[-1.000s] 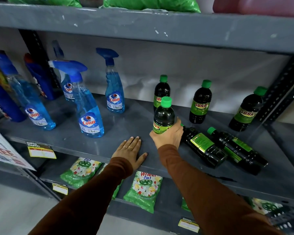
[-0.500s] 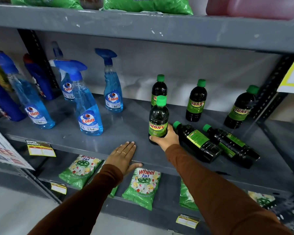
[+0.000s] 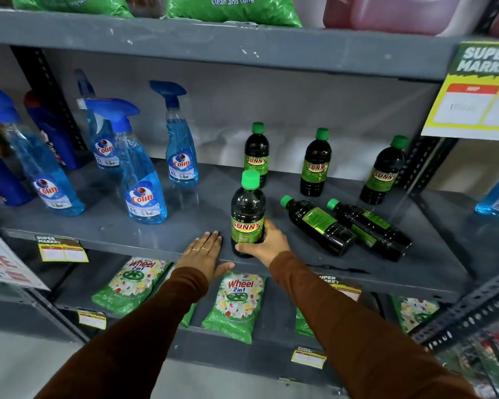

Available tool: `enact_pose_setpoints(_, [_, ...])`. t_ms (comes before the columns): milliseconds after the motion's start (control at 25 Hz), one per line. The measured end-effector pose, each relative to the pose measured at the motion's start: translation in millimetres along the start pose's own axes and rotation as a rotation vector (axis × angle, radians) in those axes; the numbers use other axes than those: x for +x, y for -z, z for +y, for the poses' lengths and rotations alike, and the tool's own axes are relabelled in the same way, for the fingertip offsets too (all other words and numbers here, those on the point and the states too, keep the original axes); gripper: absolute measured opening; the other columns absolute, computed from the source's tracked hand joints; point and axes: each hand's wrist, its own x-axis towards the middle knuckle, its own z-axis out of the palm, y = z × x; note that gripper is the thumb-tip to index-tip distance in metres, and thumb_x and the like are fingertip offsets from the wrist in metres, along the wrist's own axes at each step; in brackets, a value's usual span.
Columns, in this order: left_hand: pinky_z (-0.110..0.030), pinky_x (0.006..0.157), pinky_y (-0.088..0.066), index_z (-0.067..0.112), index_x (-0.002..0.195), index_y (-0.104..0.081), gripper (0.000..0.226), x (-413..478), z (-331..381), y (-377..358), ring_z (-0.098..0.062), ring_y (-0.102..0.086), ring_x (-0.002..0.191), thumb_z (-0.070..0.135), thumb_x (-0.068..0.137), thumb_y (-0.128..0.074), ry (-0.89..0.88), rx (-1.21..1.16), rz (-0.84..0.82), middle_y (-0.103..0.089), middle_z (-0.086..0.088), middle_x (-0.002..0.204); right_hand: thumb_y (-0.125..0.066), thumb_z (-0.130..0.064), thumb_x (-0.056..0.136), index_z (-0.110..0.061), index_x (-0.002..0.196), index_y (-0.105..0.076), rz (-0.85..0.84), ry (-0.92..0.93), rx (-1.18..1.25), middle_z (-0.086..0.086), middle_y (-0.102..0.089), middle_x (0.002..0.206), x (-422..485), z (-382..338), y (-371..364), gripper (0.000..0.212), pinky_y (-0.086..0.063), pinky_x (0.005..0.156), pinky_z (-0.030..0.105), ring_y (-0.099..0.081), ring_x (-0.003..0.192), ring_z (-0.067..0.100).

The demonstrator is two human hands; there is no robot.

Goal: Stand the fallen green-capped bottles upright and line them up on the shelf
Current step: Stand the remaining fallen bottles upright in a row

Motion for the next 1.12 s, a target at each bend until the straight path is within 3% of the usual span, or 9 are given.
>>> enact_pose_setpoints(200, [-0.033, 0.120, -0.002, 0.012, 0.146, -0.004, 0.078, 0, 0, 2, -0.019, -0.003, 0.146, 0.058, 0.088, -0.029, -0.011, -0.024, -0.013, -0.003, -0.006, 0.158, -0.082, -0.024, 0.052, -0.015, 0.130, -0.039, -0.077, -0.010, -0.087, 0.008, -0.055, 0.131, -4, 7, -2, 0.089, -0.037, 0.109, 0.040, -0.051, 0.119, 0.021])
enact_pose_setpoints(360, [-0.034, 0.120, -0.004, 0.012, 0.146, -0.007, 0.114, -3, 4, 2, -0.019, -0.005, 0.146, 0.086, 0.060, 0.003, 0.013, -0.043, 0.011, -0.006, -0.005, 0.158, -0.067, -0.030, 0.068, -0.009, 0.144, -0.008, 0.090, 0.136, -0.998, 0.013, -0.009, 0.157, 11, 27, 40, 0.099, 0.012, 0.113, 0.051, 0.001, 0.145, 0.030])
enact_pose_setpoints(440, [-0.036, 0.120, -0.005, 0.011, 0.145, -0.009, 0.141, -2, 10, -2, -0.020, -0.007, 0.146, 0.089, 0.032, 0.026, 0.051, -0.074, 0.033, -0.009, -0.006, 0.158, -0.067, -0.025, 0.070, -0.003, 0.140, -0.022, 0.350, 0.013, -1.165, 0.025, -0.026, 0.149, 14, 33, 67, 0.086, -0.003, 0.114, 0.055, -0.019, 0.139, 0.043])
enact_pose_setpoints(480, [-0.036, 0.120, -0.005, 0.011, 0.145, -0.009, 0.145, -1, 11, -4, -0.021, -0.008, 0.146, 0.088, 0.028, 0.029, 0.068, -0.085, 0.040, -0.009, -0.006, 0.158, -0.072, -0.023, 0.064, -0.001, 0.131, -0.039, 0.435, -0.036, -1.180, 0.029, -0.047, 0.133, 16, 36, 71, 0.078, -0.027, 0.110, 0.056, -0.043, 0.124, 0.046])
enact_pose_setpoints(520, [-0.037, 0.120, -0.005, 0.011, 0.145, -0.009, 0.146, 0, 12, -5, -0.021, -0.008, 0.146, 0.087, 0.027, 0.030, 0.080, -0.094, 0.040, -0.009, -0.006, 0.158, -0.078, -0.020, 0.055, 0.000, 0.117, -0.054, 0.421, -0.065, -1.181, 0.027, -0.064, 0.110, 15, 36, 72, 0.069, -0.048, 0.093, 0.052, -0.060, 0.099, 0.044])
enact_pose_setpoints(600, [-0.036, 0.120, -0.005, 0.011, 0.145, -0.010, 0.147, 2, 12, -3, -0.021, -0.008, 0.146, 0.087, 0.027, 0.030, 0.089, -0.095, 0.034, -0.009, -0.007, 0.158, -0.083, -0.016, 0.041, -0.001, 0.100, -0.064, 0.410, -0.040, -1.123, 0.020, -0.070, 0.086, 18, 40, 74, 0.063, -0.056, 0.071, 0.044, -0.066, 0.074, 0.037])
enact_pose_setpoints(880, [-0.034, 0.120, -0.006, 0.013, 0.145, -0.010, 0.150, 2, 14, 0, -0.020, -0.008, 0.146, 0.088, 0.022, 0.028, 0.104, -0.099, 0.031, -0.008, -0.005, 0.158, -0.061, -0.024, 0.082, 0.003, 0.140, -0.016, 0.522, 0.129, -0.058, 0.025, -0.027, 0.147, 3, 50, 73, 0.078, -0.023, 0.116, 0.043, -0.027, 0.137, 0.036])
enact_pose_setpoints(1000, [-0.034, 0.120, -0.004, 0.012, 0.145, -0.010, 0.150, 3, 15, 2, -0.020, -0.006, 0.146, 0.091, 0.022, 0.023, 0.106, -0.087, 0.017, -0.007, -0.005, 0.158, -0.062, -0.046, 0.074, -0.001, 0.140, -0.018, 0.675, 0.039, -0.014, 0.023, -0.029, 0.146, -2, 50, 73, 0.092, -0.022, 0.116, 0.046, -0.027, 0.136, 0.035])
enact_pose_setpoints(1120, [-0.035, 0.120, -0.004, 0.011, 0.145, -0.008, 0.128, 3, 16, 3, -0.020, -0.005, 0.146, 0.093, 0.048, -0.003, 0.100, -0.102, 0.002, -0.006, -0.006, 0.158, -0.079, -0.036, 0.062, -0.004, 0.136, -0.027, 0.765, -0.109, -0.125, 0.024, -0.033, 0.137, 6, 41, 77, 0.096, -0.028, 0.110, 0.047, -0.033, 0.127, 0.038])
